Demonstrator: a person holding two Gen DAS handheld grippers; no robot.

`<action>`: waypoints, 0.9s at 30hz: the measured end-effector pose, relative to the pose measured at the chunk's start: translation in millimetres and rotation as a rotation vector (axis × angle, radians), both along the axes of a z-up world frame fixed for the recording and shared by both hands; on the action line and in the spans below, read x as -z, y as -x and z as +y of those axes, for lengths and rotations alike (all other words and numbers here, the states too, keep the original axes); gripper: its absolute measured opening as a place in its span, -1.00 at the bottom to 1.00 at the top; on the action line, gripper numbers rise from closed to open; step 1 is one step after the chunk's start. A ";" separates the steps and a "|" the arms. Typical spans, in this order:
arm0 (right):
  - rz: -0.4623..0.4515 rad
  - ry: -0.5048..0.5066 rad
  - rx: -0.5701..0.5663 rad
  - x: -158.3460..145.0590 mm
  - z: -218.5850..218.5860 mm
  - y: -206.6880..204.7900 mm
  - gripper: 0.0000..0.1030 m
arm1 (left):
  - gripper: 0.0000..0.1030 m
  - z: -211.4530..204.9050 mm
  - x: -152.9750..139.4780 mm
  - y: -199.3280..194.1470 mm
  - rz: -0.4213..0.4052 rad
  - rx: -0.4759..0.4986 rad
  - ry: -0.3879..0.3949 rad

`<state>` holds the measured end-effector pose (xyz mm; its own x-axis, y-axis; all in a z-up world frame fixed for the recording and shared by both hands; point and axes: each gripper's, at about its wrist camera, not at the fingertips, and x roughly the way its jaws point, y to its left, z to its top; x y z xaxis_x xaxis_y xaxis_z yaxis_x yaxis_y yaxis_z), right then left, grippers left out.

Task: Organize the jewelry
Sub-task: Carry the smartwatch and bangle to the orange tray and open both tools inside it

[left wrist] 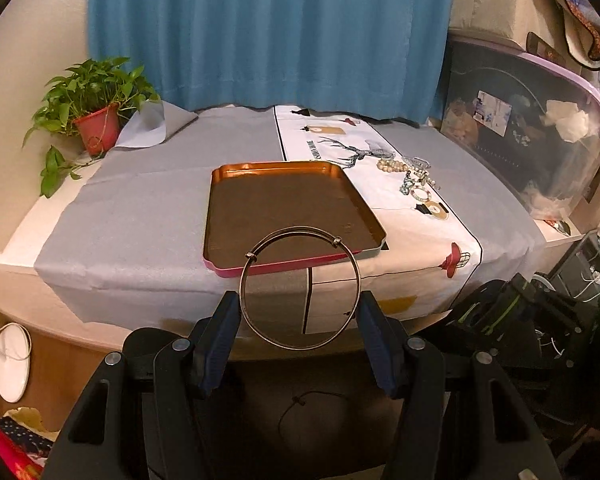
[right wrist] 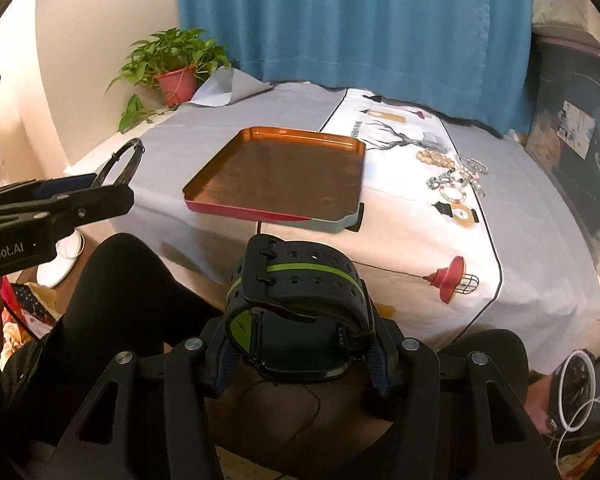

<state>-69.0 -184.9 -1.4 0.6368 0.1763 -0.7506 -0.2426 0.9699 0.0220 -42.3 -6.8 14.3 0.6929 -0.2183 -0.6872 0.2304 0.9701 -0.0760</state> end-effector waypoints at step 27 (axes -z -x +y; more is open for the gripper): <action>0.071 0.041 0.029 16.1 6.0 -73.9 0.05 | 0.07 10.7 19.6 -57.3 0.053 -0.025 0.012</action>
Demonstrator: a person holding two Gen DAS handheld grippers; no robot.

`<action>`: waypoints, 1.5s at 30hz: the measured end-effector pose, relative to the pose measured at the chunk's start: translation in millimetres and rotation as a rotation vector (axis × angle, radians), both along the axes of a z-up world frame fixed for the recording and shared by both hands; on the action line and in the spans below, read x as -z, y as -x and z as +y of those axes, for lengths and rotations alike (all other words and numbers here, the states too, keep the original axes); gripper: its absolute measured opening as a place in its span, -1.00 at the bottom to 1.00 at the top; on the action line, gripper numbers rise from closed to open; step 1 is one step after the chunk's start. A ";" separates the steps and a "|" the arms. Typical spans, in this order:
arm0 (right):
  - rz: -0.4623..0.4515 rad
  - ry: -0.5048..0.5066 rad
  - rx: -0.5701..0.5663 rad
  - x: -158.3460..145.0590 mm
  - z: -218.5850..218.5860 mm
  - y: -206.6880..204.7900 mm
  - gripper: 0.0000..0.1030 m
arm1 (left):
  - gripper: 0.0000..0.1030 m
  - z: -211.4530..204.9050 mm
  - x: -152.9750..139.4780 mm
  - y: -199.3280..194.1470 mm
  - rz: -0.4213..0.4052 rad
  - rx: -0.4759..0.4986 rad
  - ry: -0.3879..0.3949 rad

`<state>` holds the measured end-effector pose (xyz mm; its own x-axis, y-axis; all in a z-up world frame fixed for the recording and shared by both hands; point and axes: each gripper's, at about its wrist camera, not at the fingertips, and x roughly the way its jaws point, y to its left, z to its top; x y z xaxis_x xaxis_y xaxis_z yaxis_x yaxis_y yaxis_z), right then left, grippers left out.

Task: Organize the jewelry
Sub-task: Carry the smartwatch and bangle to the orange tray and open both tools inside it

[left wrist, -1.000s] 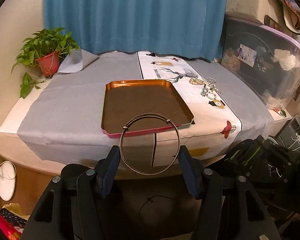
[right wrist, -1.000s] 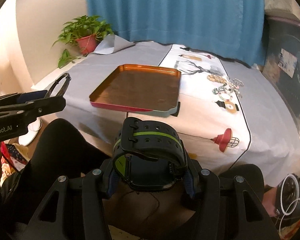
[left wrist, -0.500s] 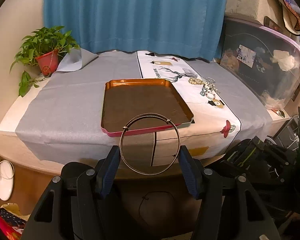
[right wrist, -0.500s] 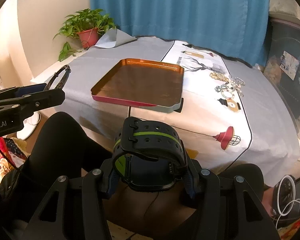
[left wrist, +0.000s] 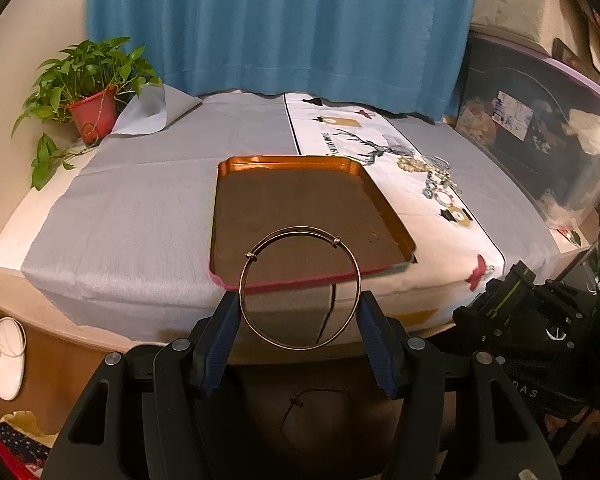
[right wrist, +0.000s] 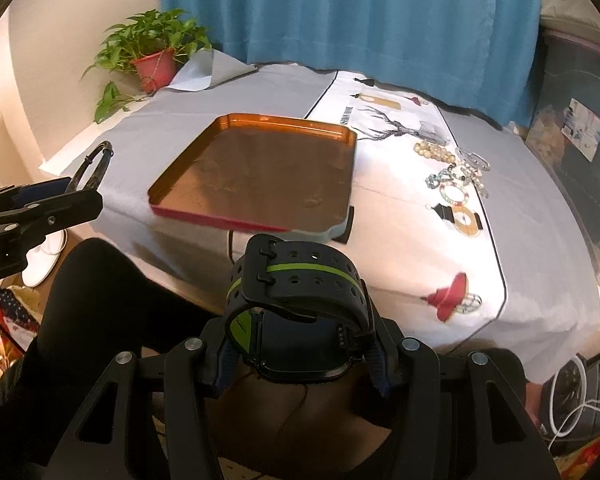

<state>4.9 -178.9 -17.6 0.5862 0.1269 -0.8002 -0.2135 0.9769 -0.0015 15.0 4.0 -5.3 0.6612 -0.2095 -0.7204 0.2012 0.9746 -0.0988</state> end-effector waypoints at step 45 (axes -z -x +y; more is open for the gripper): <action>0.046 0.085 -0.025 34.4 22.7 -54.0 0.64 | 0.84 2.2 43.6 -61.6 0.076 -0.066 -0.131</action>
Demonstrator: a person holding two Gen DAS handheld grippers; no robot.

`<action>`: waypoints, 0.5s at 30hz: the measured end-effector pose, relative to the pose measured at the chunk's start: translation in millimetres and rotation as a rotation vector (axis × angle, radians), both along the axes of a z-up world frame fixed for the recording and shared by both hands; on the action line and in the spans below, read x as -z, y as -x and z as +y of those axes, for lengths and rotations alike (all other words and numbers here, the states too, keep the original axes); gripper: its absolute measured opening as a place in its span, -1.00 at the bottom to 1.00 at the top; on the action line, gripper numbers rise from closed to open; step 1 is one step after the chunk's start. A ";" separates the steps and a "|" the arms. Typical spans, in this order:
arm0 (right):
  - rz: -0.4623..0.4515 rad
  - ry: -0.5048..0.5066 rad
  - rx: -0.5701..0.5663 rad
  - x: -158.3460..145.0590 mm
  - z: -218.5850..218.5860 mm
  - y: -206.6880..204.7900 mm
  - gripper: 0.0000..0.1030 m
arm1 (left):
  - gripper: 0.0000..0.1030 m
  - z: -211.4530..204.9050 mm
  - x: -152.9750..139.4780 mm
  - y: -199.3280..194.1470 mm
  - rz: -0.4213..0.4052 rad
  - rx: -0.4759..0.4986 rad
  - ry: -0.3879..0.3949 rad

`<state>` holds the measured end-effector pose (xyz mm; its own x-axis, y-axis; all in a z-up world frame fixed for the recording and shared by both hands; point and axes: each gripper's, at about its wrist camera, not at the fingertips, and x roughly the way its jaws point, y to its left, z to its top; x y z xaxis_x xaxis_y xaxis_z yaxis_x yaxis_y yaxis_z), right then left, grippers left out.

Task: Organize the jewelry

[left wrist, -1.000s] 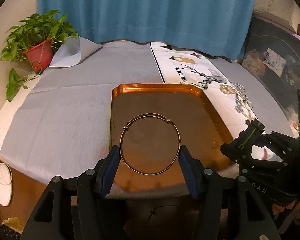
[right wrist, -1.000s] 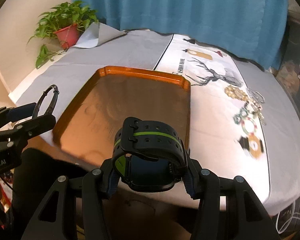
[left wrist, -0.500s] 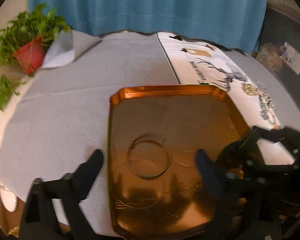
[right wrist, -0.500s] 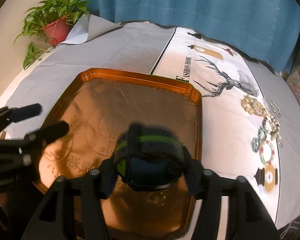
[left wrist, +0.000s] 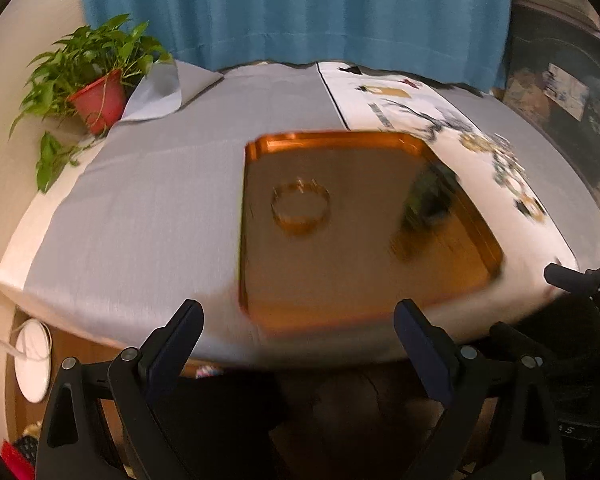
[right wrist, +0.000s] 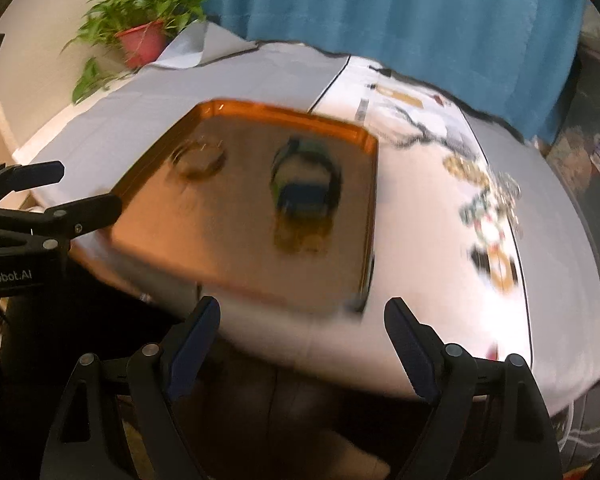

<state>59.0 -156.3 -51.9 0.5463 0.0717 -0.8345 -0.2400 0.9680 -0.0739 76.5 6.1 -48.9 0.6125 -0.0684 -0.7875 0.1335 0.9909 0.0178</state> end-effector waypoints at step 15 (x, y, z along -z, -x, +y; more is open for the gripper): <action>-0.113 -0.049 0.005 -41.7 -5.2 89.0 0.64 | 0.84 -8.5 -33.4 98.3 -0.095 -0.014 -0.001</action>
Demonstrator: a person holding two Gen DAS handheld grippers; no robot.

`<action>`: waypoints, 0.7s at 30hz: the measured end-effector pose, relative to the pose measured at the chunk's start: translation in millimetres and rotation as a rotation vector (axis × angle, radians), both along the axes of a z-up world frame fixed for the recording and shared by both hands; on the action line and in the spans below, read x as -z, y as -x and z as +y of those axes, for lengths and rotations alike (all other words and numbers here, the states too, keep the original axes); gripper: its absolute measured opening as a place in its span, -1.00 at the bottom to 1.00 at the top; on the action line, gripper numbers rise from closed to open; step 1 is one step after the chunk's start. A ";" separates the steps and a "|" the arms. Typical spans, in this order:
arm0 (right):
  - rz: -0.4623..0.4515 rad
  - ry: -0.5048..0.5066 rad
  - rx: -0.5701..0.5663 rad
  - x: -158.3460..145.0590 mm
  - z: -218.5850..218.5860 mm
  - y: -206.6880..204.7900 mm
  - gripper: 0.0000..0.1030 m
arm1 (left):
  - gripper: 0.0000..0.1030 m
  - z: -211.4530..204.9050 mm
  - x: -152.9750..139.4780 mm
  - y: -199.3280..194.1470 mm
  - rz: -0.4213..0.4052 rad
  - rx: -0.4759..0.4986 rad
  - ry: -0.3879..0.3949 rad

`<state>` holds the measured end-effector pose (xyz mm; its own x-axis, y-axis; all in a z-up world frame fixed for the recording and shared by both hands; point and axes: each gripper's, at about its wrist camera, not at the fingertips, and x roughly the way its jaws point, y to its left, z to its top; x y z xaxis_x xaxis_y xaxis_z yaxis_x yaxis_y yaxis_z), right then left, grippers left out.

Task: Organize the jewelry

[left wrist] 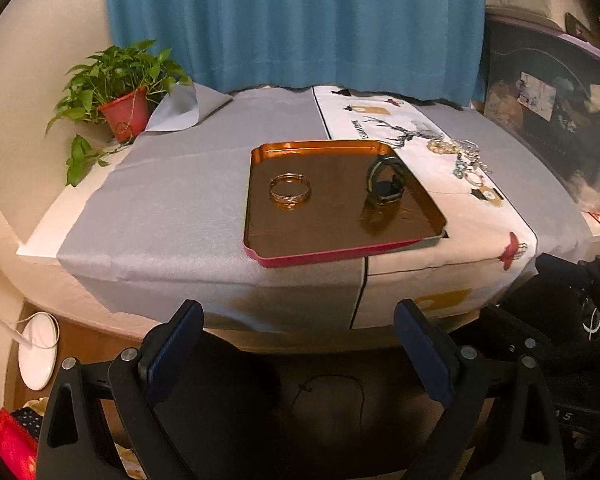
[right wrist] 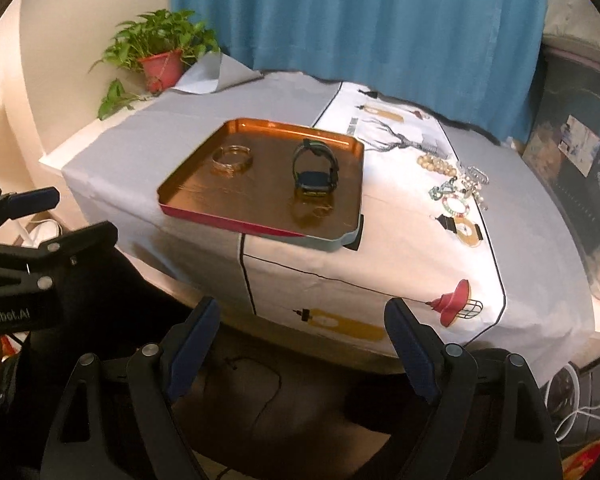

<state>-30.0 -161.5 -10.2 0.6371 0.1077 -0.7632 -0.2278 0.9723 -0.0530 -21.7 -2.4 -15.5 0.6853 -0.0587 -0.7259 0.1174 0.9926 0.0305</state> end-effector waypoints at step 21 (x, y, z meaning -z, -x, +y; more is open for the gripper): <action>-0.005 -0.001 0.000 -4.4 -5.7 15.7 0.65 | 0.84 -5.5 -5.5 17.0 -0.018 0.010 -0.010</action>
